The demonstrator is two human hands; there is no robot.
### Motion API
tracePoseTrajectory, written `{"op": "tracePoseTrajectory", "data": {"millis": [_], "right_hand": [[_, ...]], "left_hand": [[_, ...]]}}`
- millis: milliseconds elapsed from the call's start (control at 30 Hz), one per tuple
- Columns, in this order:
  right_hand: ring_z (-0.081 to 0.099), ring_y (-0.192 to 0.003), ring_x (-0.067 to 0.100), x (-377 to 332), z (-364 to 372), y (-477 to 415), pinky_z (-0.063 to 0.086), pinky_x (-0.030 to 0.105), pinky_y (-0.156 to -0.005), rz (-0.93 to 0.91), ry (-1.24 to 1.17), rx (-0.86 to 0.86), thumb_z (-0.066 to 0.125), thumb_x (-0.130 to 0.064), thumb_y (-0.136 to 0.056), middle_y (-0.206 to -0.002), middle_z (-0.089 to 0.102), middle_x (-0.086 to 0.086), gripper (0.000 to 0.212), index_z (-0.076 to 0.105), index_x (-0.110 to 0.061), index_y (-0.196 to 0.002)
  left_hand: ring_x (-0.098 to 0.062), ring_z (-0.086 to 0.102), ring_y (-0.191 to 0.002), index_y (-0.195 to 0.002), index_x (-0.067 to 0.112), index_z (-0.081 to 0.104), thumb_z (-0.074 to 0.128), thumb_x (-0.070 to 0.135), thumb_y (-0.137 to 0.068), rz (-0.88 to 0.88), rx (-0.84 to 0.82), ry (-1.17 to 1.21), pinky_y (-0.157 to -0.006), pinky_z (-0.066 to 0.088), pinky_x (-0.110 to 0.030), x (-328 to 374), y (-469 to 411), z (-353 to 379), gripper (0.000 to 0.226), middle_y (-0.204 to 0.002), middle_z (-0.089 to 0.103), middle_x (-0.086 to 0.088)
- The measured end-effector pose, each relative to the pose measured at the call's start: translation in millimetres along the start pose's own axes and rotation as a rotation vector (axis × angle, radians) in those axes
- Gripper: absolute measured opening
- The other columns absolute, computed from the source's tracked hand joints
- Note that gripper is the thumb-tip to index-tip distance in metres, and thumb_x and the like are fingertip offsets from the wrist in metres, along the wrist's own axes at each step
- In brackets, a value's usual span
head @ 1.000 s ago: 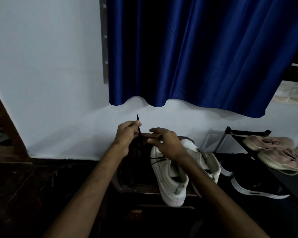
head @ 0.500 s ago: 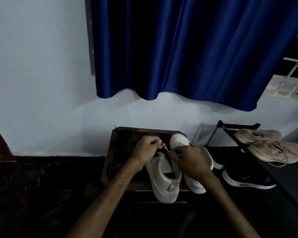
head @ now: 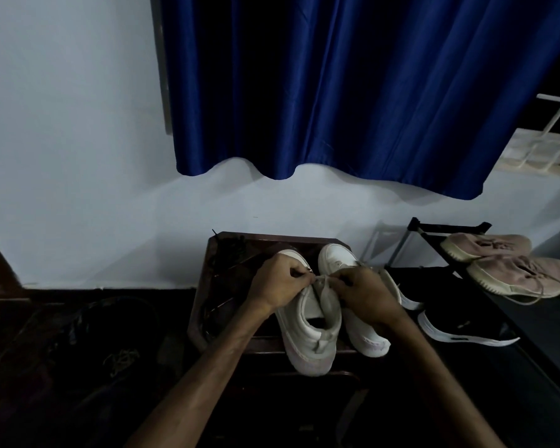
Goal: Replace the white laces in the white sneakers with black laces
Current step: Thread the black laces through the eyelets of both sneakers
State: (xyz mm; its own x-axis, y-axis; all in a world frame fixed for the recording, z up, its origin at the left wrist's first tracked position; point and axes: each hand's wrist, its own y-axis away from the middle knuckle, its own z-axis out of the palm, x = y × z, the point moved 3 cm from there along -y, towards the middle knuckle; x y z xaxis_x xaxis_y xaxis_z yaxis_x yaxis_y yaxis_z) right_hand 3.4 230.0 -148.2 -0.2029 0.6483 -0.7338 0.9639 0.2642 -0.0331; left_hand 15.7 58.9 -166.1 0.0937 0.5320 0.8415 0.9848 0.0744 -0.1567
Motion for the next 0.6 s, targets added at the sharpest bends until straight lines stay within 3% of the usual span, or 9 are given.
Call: {"op": "tracePoseTrajectory", "data": {"millis": [233,333,467,600], "right_hand": [[0.053,-0.058,0.011,-5.4,-0.1,2.6,0.051,0.035,-0.062,-0.031,0.059,0.034,0.06,-0.014,-0.093,-0.062,0.064,0.005,0.02,0.075,-0.007,-0.08],[0.061,-0.061,0.022,-6.4,0.9,4.0,0.044,0.024,-0.057,-0.045,0.129,0.063,0.061,-0.019,-0.093,-0.065,0.069,0.009,0.023,0.075,-0.008,-0.079],[0.067,-0.072,0.031,-4.3,5.7,4.3,0.051,0.041,-0.066,-0.043,0.089,0.113,0.061,-0.021,-0.091,-0.07,0.07,0.016,0.026,0.074,-0.003,-0.078],[0.066,-0.069,0.032,-2.4,10.8,5.6,0.052,0.045,-0.064,-0.019,0.063,0.16,0.061,-0.023,-0.09,-0.067,0.07,0.016,0.029,0.072,-0.001,-0.075]], "left_hand": [[-0.016,0.068,-0.087,-0.084,0.025,0.077,0.071,0.043,-0.08,-0.043,0.004,-0.189,-0.072,0.052,-0.029,8.0,0.8,4.6,0.019,-0.086,0.073,0.006],[-0.021,0.066,-0.095,-0.09,0.021,0.074,0.066,0.04,-0.084,-0.014,0.052,-0.343,-0.073,0.047,-0.029,18.3,2.6,5.4,0.022,-0.095,0.072,0.002],[-0.028,0.065,-0.093,-0.085,0.015,0.069,0.06,0.034,-0.087,0.03,0.099,-0.49,-0.066,0.039,-0.029,28.7,5.2,7.7,0.021,-0.092,0.07,-0.005],[-0.029,0.064,-0.088,-0.079,0.014,0.067,0.059,0.032,-0.087,-0.001,0.099,-0.484,-0.063,0.037,-0.028,29.9,8.0,9.9,0.021,-0.086,0.069,-0.005]]}}
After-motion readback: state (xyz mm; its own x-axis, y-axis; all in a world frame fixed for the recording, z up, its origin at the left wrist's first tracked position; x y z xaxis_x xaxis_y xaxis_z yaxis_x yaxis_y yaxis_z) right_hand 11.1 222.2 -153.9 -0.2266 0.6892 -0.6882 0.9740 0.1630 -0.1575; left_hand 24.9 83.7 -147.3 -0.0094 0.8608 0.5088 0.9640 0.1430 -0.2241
